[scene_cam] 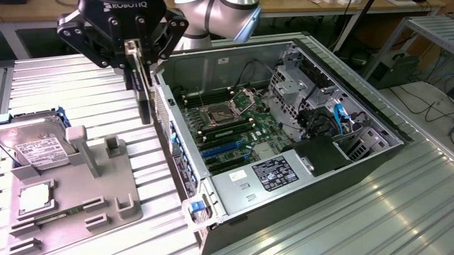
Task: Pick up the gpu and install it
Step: 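Pick up the gpu and move the gpu toward the slot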
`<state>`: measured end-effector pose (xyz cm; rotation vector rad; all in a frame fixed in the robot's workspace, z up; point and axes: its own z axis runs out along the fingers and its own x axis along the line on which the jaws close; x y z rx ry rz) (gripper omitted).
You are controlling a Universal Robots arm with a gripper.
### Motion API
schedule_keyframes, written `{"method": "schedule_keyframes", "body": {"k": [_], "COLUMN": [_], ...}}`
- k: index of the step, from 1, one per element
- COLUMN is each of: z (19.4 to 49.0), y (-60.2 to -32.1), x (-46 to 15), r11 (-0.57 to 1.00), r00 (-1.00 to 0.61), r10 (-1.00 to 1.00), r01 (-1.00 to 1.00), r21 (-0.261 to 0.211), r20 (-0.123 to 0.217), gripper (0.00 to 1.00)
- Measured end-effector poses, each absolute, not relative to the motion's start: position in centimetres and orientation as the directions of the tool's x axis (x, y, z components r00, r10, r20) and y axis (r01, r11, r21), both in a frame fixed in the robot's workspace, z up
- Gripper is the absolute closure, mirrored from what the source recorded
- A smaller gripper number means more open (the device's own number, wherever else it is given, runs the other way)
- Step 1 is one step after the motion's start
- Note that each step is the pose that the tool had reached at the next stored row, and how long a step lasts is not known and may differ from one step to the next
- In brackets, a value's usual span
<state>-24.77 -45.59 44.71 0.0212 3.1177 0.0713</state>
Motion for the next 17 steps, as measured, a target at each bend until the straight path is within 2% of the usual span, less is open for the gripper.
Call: {"method": "schedule_keyframes", "body": {"k": [17], "z": [44.3], "y": [-45.4], "x": [-18.4], "r11": [0.999], "r00": [-1.000], "r10": [-0.013], "r01": [-0.014], "r21": [0.046], "r20": [-0.021], "gripper": [0.72]}}
